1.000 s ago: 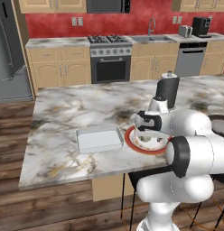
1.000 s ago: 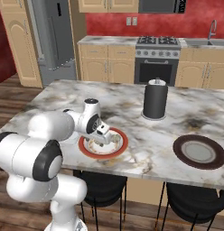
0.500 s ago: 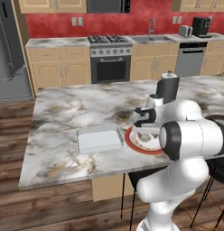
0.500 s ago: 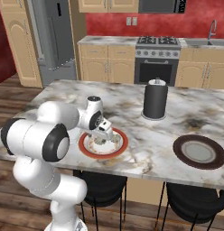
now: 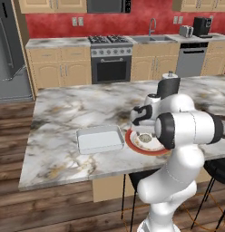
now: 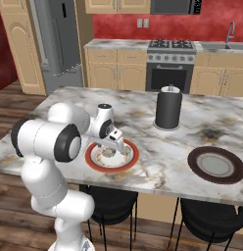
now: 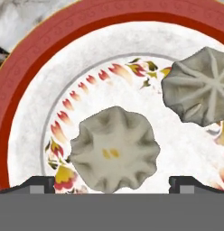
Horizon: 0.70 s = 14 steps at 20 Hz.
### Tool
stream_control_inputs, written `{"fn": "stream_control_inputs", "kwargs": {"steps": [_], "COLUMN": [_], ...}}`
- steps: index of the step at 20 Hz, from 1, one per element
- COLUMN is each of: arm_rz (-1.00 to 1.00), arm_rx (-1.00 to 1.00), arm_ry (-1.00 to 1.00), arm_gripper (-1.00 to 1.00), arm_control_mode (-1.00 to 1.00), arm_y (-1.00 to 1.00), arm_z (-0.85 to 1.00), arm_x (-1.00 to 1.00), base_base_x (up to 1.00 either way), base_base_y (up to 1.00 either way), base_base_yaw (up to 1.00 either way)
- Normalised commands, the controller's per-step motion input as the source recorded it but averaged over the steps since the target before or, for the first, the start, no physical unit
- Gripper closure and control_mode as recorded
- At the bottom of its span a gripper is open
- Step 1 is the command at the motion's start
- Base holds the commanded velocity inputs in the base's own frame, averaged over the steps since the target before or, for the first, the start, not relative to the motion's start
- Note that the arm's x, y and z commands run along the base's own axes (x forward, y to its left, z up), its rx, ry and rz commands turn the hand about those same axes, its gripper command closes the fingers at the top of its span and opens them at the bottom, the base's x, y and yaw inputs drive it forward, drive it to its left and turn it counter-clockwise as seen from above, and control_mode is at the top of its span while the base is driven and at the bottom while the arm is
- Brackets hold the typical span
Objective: Place two dumplings into each of the tupperware containers and then place the containers in the fridge.
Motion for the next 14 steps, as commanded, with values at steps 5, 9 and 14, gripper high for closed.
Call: {"fn": "stream_control_inputs", "kwargs": {"steps": [5, 9, 14], "arm_rz": [0.00, 0.00, 0.00], "arm_rx": [0.00, 0.00, 0.00], "arm_ry": [0.00, 0.00, -0.01], "arm_gripper": [-1.00, -1.00, -1.00], "arm_control_mode": [-1.00, -1.00, -1.00], "arm_y": [0.00, 0.00, -0.01], "arm_z": [-0.36, -0.08, 0.00], "arm_x": [0.01, 0.00, 0.04], "base_base_x": [0.00, 0.00, 0.00], "base_base_y": [0.00, 0.00, 0.00], "base_base_yaw": [0.00, 0.00, 0.00]}}
